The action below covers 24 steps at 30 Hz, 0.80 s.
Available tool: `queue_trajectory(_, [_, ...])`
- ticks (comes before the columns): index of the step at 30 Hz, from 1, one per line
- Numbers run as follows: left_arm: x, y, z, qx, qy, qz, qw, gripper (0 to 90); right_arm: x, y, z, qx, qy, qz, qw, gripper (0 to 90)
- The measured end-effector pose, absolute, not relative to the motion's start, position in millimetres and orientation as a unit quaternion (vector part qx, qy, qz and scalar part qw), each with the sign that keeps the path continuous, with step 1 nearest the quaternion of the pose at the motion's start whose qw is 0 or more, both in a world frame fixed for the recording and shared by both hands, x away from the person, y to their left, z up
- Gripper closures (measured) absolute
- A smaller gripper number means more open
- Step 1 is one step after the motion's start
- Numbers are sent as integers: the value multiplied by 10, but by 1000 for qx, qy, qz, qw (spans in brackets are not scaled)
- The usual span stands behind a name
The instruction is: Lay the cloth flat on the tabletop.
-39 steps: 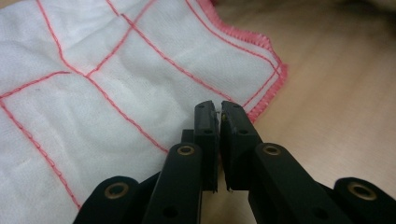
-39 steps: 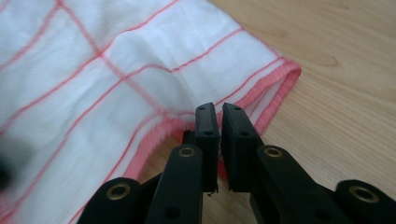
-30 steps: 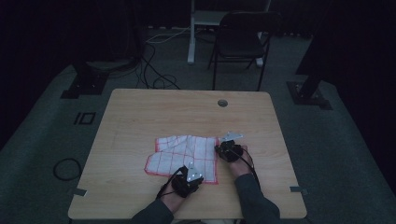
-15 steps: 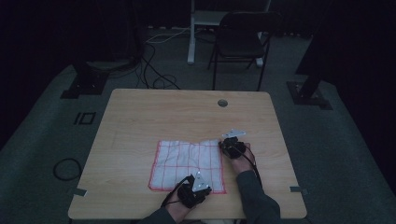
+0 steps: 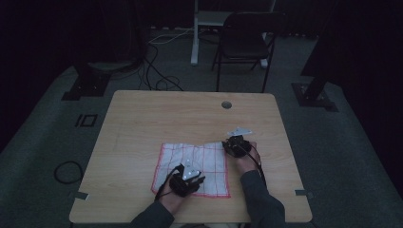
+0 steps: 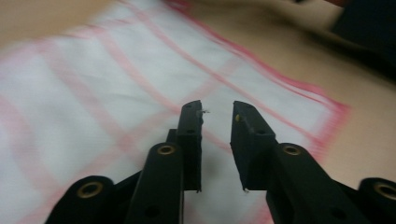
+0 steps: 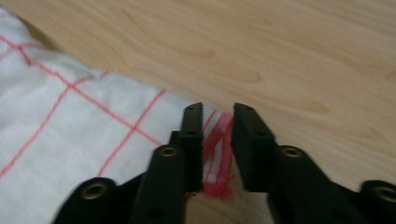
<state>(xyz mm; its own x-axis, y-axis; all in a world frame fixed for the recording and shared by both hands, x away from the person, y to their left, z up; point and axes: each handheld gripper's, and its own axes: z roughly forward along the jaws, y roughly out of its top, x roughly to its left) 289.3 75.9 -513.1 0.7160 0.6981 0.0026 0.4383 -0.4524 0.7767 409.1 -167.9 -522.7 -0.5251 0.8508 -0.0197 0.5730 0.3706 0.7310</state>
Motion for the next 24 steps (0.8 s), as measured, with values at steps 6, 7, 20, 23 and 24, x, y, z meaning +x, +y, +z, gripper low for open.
queue_trajectory(6, [3302, 1181, -5065, 802, 412, 191, 388, 615, 4193, -1646, -5208, 457, 796, 351, 187, 623])
queue_trajectory(7, [3360, 1240, -5062, 796, 422, 191, 388, 606, 4203, -1640, -5211, 460, 795, 350, 184, 616])
queue_trajectory(20, [3967, 1622, -5162, 747, 499, 178, 402, 508, 4332, -1668, -5250, 491, 780, 358, 150, 562])
queue_trajectory(23, [4034, 1631, -5231, 744, 510, 165, 399, 498, 4338, -1664, -5263, 497, 777, 360, 139, 549])
queue_trajectory(24, [4046, 1624, -5251, 745, 511, 166, 395, 495, 4340, -1656, -5273, 498, 778, 358, 137, 548])
